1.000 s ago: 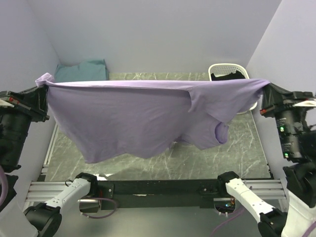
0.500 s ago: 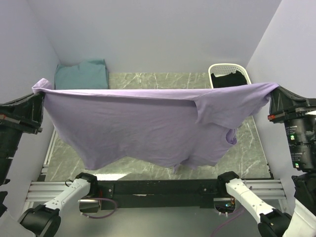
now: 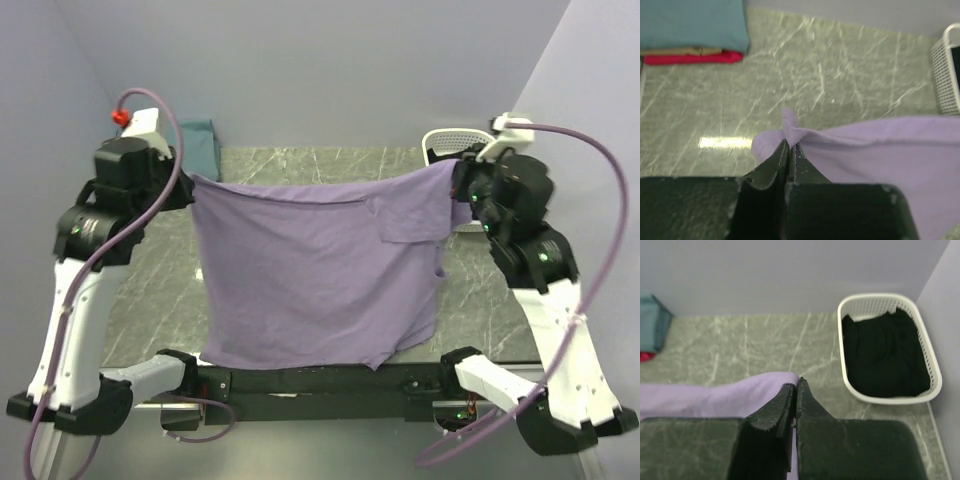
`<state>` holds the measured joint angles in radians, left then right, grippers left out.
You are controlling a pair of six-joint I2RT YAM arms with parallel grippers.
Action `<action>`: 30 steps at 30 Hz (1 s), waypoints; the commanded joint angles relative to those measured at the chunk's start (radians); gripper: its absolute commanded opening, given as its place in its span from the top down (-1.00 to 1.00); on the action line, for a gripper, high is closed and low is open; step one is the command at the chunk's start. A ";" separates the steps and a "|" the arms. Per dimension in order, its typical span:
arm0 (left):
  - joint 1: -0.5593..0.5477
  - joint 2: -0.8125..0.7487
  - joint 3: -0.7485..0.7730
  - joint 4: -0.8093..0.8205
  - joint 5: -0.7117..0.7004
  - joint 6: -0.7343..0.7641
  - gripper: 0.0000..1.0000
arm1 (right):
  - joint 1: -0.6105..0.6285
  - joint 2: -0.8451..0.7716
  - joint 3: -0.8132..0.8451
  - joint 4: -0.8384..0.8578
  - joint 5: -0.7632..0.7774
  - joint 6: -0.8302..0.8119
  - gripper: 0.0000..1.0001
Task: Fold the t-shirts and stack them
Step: Flatten the tshirt out
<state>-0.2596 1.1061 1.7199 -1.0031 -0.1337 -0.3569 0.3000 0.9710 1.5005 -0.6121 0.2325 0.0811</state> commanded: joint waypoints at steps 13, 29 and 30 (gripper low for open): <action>0.022 0.412 0.173 0.330 -0.063 0.065 0.99 | -0.024 0.483 0.213 0.210 0.021 -0.058 1.00; 0.097 0.632 0.465 0.664 0.134 0.131 0.97 | -0.096 0.858 0.842 0.195 -0.125 -0.067 1.00; 0.097 0.599 0.410 0.745 0.163 0.137 0.97 | -0.096 0.836 0.770 0.205 -0.133 -0.070 1.00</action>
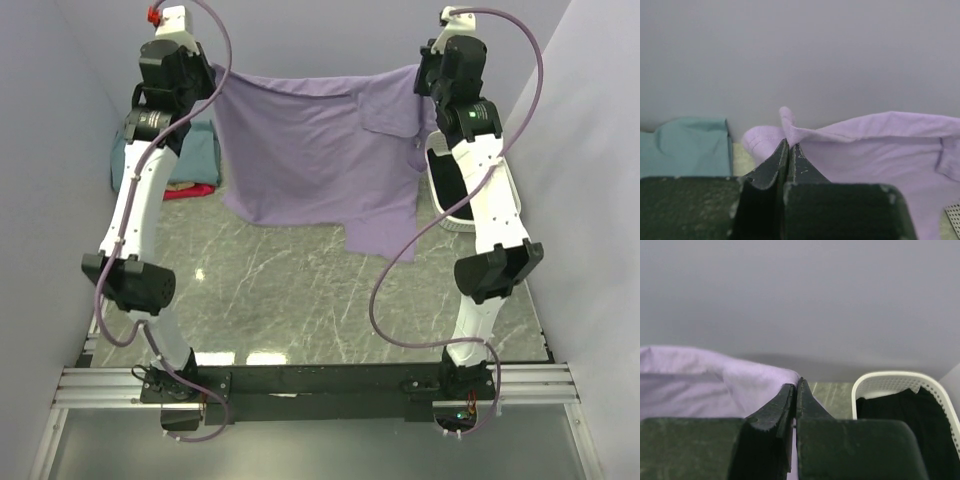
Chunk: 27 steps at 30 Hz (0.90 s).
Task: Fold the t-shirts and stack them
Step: Flatten the tshirt out
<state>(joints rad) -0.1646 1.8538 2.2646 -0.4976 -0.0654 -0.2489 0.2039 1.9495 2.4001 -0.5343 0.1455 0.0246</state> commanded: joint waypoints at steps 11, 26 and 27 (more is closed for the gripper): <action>0.007 -0.356 -0.278 0.047 0.128 -0.055 0.98 | 0.000 -0.314 -0.306 -0.022 -0.142 0.011 1.00; 0.008 -0.421 -0.232 -0.266 0.205 -0.093 0.95 | 0.003 -0.551 -0.523 -0.108 -0.247 0.023 1.00; 0.007 -0.377 -0.223 -0.275 0.199 -0.092 0.95 | 0.005 -0.531 -0.498 -0.108 -0.248 0.024 1.00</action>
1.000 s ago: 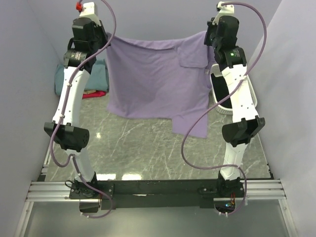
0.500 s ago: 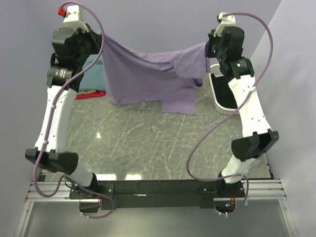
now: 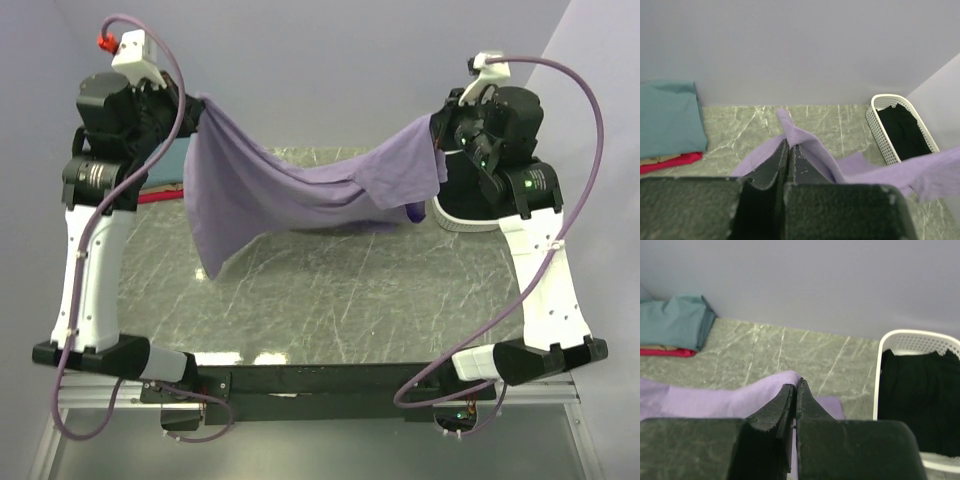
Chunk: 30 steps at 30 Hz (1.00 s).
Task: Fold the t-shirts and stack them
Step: Flatten the tshirt out
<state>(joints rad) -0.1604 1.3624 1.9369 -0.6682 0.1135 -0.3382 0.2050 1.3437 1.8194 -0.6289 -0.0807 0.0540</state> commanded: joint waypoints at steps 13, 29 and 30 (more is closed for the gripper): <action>0.035 0.667 0.405 0.027 0.035 -0.033 0.97 | 0.001 0.741 0.630 -0.081 0.056 0.020 1.00; 0.039 0.652 0.396 0.744 0.101 -0.019 0.93 | -0.021 0.709 0.611 0.409 0.116 0.029 1.00; 0.039 0.623 0.390 0.766 0.101 -0.006 0.95 | -0.021 0.689 0.604 0.428 0.107 0.021 1.00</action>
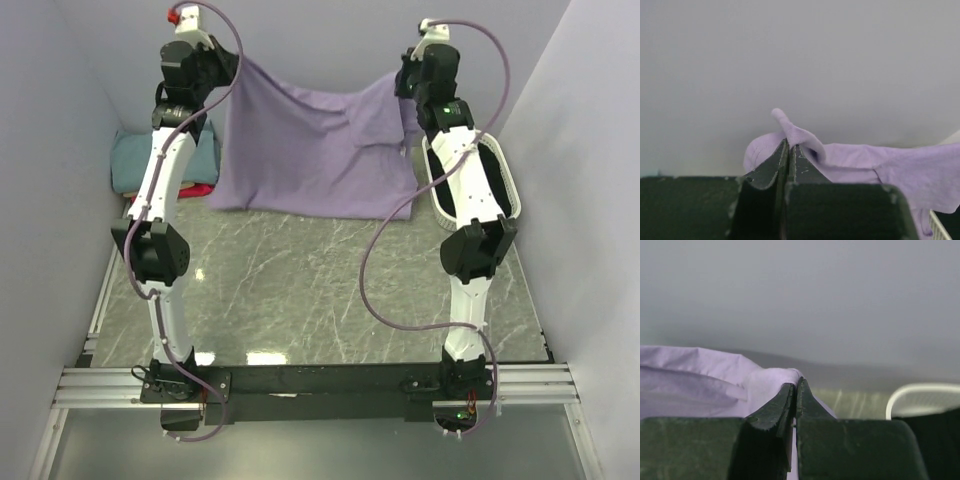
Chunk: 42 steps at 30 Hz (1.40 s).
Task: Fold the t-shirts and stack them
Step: Flatten the tshirt out
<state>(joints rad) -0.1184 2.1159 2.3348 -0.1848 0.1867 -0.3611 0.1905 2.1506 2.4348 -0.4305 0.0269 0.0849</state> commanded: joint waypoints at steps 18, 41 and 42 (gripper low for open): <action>-0.033 -0.725 -0.923 0.273 0.040 -0.071 0.98 | 0.046 -0.518 -0.650 0.069 -0.163 0.029 1.00; -0.066 -1.249 -1.272 -0.748 0.040 -0.200 0.87 | 0.194 -1.376 -1.405 -0.376 -0.075 0.375 1.00; -0.066 -1.270 -1.264 -0.768 0.037 -0.203 0.87 | 0.196 -1.408 -1.412 -0.392 -0.065 0.409 1.00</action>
<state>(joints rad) -0.1795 0.9192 1.0588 -0.8066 0.2050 -0.5243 0.3737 0.8371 1.0241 -0.7368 -0.1013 0.3702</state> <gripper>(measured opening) 0.064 0.023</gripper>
